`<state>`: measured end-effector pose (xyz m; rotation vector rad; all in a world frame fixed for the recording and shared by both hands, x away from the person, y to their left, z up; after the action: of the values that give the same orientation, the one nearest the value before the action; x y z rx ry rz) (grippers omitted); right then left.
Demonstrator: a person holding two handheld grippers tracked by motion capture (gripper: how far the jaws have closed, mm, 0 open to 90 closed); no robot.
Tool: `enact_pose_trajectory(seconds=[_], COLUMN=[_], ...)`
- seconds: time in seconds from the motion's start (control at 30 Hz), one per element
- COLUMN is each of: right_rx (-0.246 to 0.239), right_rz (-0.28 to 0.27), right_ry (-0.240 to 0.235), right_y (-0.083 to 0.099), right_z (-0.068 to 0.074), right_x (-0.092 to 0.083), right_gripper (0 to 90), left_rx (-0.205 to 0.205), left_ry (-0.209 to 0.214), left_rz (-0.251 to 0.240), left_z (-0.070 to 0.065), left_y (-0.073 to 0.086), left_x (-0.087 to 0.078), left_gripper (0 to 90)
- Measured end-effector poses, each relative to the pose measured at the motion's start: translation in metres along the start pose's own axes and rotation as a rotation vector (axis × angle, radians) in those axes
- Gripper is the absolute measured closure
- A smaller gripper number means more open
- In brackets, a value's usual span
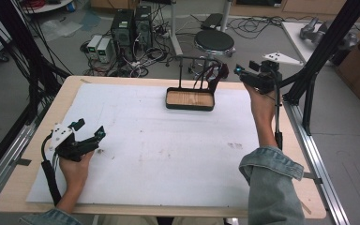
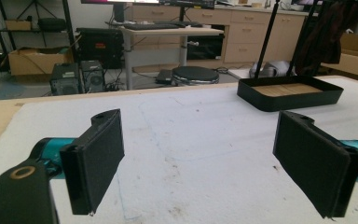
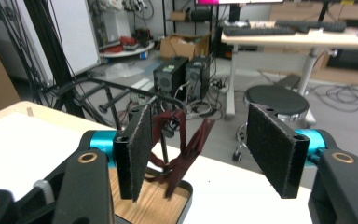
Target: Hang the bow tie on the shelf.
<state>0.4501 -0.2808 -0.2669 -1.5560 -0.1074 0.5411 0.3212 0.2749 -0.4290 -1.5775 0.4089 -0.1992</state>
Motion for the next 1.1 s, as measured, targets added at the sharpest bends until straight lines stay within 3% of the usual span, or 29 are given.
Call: enact_pose_trajectory(seconds=[0.4,0.57,1.1], right_rx=[-0.015,-0.044,-0.064], right_rz=[-0.083,-0.114,-0.185], right_ry=[-0.037,-0.037,-0.032], right_y=[-0.002,0.001,0.030], right_z=[0.017,0.024,0.037], right_x=[-0.045,-0.063,-0.112], right_gripper=[28.8,26.1,14.3], left_rx=[0.002,0.001,0.005], left_ry=[-0.001,0.002,0.009], left_rz=[0.000,-0.004,-0.001], left_z=[0.000,-0.001,-0.004], left_y=[0.000,0.000,-0.002], left_x=[-0.001,0.001,0.003], left_gripper=[16.5,16.5,16.5])
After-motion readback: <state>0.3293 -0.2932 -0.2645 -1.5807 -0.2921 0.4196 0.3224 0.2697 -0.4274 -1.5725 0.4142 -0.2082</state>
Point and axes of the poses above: each handheld gripper's, and its own axes: x roughly forward along the jaws, y roughly out of its underside, z roughly to its left, the point moved 1 cm from there along x, roughly forward along the jaws, and after that the axes turned 1 degree about z, right-handed, at the moved point
